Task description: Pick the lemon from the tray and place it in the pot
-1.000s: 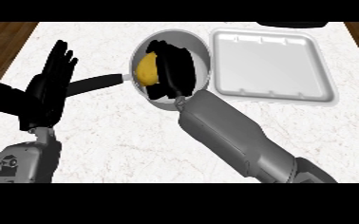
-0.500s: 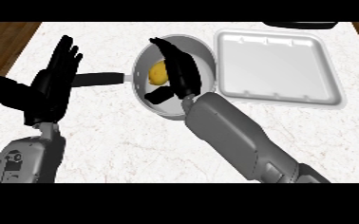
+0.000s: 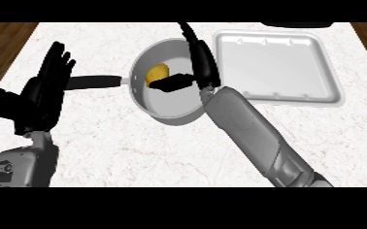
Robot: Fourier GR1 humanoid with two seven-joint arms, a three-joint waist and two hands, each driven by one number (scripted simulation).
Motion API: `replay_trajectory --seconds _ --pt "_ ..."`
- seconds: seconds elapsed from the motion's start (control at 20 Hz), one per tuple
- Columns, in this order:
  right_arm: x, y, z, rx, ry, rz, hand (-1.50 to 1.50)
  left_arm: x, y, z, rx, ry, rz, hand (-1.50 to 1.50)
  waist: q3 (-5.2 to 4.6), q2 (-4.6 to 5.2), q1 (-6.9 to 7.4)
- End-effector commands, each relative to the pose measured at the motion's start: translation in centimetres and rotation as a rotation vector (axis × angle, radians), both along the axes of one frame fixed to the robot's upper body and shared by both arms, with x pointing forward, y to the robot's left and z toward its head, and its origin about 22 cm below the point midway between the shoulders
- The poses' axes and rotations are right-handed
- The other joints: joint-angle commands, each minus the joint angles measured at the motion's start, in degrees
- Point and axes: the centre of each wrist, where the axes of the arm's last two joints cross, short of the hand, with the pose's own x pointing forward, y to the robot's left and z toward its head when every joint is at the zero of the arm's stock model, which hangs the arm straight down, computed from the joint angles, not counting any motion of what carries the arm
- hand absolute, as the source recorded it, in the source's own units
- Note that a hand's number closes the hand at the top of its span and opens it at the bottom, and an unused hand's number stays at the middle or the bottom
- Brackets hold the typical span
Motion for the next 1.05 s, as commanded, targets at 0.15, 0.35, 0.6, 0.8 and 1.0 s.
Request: replay_trajectory --seconds 0.15,0.35,0.6,0.8,1.0 --pt "2.6 -6.4 -1.7 0.105 0.009 0.007 -1.50 0.1 1.4 1.6 0.009 -0.010 0.029 0.00 -0.03 -0.30 -1.27" --pt "3.3 -9.8 -1.2 0.103 0.024 0.052 -1.50 0.2 1.9 -0.3 0.000 0.009 0.026 0.00 -0.05 -0.36 -1.63" --pt "3.3 -13.5 1.8 0.076 0.020 0.076 -1.50 -0.6 0.7 -2.2 -0.002 0.037 0.022 0.00 -0.07 -0.56 -2.03" --pt "2.3 -15.7 -1.5 0.050 0.024 0.082 -1.50 -0.1 -0.5 -0.5 0.012 0.012 0.035 0.00 -0.05 -0.48 -1.92" --pt "2.7 -17.1 -0.9 0.063 0.049 0.073 -1.50 -0.8 1.2 -0.1 -0.006 0.007 0.034 0.00 -0.06 -0.50 -1.79"
